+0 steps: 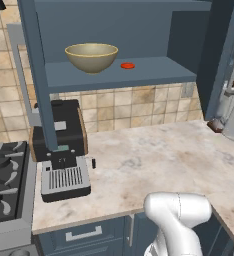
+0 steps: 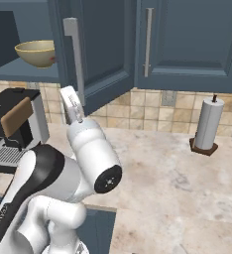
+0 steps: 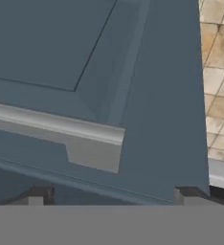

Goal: Pick the mug and place it in the sink. Pick the bowl and place it in the open cabinet and then close the cabinet.

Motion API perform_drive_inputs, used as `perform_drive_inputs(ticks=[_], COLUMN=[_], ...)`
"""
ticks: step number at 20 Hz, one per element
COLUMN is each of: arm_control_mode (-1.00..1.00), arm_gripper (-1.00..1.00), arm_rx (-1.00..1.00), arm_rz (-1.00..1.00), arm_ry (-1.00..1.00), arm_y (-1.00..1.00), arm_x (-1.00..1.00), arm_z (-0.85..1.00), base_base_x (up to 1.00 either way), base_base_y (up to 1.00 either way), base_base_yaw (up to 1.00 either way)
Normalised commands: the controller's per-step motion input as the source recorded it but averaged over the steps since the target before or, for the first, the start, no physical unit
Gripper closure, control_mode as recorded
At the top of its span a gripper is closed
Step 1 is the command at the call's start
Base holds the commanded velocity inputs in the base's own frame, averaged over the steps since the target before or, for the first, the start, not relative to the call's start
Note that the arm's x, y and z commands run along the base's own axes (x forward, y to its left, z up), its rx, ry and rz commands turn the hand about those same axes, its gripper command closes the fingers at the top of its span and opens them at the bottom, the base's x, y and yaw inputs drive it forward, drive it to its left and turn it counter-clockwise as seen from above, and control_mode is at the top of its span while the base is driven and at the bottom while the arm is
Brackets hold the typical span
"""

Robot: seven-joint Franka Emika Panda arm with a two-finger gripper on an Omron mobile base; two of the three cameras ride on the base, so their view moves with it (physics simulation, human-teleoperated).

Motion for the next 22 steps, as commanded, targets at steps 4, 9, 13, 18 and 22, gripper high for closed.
perform_drive_inputs(ticks=[4,9,13,18,22], arm_control_mode=[-1.00,-1.00,-1.00,-1.00,-1.00], arm_gripper=[-1.00,-1.00,-1.00,-1.00,-1.00], arm_rx=[-0.02,-0.01,0.00,0.00,0.00], arm_rz=[-0.10,-0.17,-0.22,-0.24,-0.23], arm_ry=[-0.07,0.00,0.00,0.00,0.00], arm_y=[0.50,0.12,0.00,0.01,0.05], arm_x=[0.27,0.80,0.91,0.95,0.90], arm_z=[0.03,0.03,0.02,0.06,0.00], base_base_x=[0.00,0.00,0.00,0.00,0.00], base_base_y=[0.00,0.00,0.00,0.00,0.00], base_base_yaw=[0.00,0.00,0.00,0.00,0.00])
